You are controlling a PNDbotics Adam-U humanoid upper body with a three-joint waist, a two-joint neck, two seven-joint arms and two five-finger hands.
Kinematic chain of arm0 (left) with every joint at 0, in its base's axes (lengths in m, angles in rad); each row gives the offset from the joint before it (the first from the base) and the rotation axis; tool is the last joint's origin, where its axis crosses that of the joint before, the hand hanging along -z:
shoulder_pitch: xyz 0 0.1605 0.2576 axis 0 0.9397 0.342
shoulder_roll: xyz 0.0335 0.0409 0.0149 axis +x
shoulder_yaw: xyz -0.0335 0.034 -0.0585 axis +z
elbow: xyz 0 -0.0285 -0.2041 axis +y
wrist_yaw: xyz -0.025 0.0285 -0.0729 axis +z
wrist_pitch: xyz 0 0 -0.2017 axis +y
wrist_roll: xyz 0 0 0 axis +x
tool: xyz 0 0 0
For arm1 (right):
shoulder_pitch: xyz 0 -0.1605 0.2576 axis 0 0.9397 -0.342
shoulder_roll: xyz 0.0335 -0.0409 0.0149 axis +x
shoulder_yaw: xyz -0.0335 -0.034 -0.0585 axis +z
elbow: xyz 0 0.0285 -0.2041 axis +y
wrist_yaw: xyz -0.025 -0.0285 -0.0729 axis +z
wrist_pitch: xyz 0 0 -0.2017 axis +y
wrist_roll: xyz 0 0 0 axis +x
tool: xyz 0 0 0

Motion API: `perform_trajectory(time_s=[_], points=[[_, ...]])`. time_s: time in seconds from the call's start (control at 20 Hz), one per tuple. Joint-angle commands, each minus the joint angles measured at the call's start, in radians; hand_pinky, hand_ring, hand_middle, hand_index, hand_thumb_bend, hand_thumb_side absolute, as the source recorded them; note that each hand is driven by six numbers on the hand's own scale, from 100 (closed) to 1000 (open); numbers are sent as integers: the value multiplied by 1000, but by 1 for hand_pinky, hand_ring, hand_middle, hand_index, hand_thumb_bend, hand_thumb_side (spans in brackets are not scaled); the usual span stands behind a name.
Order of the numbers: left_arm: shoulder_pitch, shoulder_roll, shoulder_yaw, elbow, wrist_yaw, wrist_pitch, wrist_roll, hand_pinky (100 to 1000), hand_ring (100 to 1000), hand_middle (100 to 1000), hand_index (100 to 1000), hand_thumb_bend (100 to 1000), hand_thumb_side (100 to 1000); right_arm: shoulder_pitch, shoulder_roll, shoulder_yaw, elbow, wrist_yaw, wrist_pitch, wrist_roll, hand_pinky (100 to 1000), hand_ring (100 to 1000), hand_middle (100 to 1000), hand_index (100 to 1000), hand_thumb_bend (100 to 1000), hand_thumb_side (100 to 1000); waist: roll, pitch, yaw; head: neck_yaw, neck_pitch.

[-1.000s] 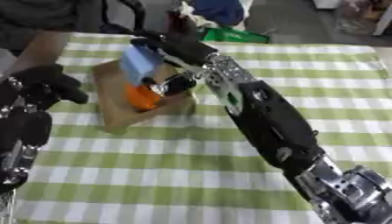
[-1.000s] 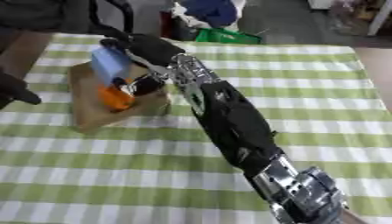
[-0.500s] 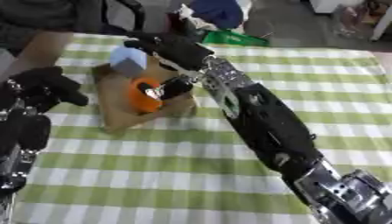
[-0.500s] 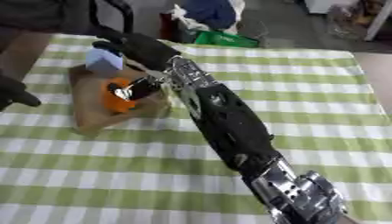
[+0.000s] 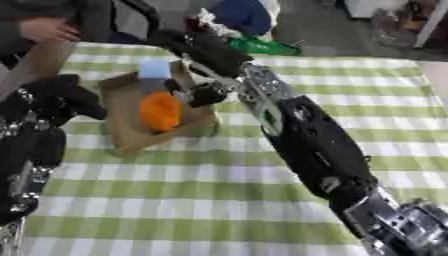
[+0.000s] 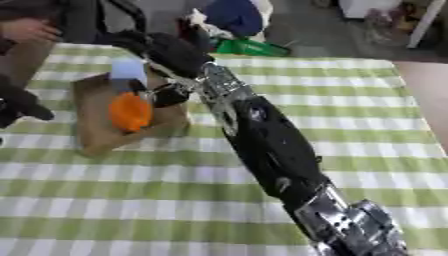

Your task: Pick up objects on the table and place them in the box.

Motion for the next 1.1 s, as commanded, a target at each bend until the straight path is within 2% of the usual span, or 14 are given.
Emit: perform_trajectory(time_s=[0.05,0.2,0.25,0.3,0.35,0.55,0.65,0.7,0.85,1.1], points=[[5,30,27,-7,-18,2,30,653,638,641,841,227,562,-1,-63,24,-148,-164,18,24,845,853,899,1000,100,121,7,-35,-29,68,17],[24,48,55,-3,-34,4,62,651,638,640,841,226,561,44,-110,33,-319,-335,60,49,844,848,880,1000,100,117,13,-49,-90,134,26],[32,55,66,-2,-40,5,75,650,638,640,841,226,560,67,-125,26,-377,-396,80,49,845,841,865,1000,100,320,16,-53,-112,157,30],[39,60,76,-2,-45,5,88,648,637,640,841,225,561,90,-138,18,-431,-457,102,48,846,838,848,1000,100,159,18,-57,-131,175,33],[48,66,87,-1,-48,7,102,647,638,640,841,225,560,119,-151,6,-485,-522,123,43,846,835,840,1000,100,175,20,-59,-152,196,35],[70,78,118,4,-62,15,153,644,641,643,840,221,553,255,-192,-47,-679,-784,185,2,848,814,782,996,100,343,30,-65,-225,266,36],[74,85,126,7,-69,18,175,643,643,645,840,222,551,329,-203,-75,-757,-886,206,-17,848,812,774,992,100,401,36,-67,-253,290,37],[76,89,128,10,-71,19,187,643,644,646,840,222,550,367,-205,-92,-791,-922,216,-25,849,812,772,990,100,417,40,-67,-265,300,38],[84,105,134,27,-75,21,224,642,646,648,840,222,552,468,-198,-136,-858,-991,240,-49,852,809,752,971,100,538,51,-65,-293,327,44],[96,122,150,50,-75,22,319,640,646,647,835,221,545,606,-176,-178,-909,-1012,253,-79,856,802,728,949,100,579,68,-58,-332,366,54]])
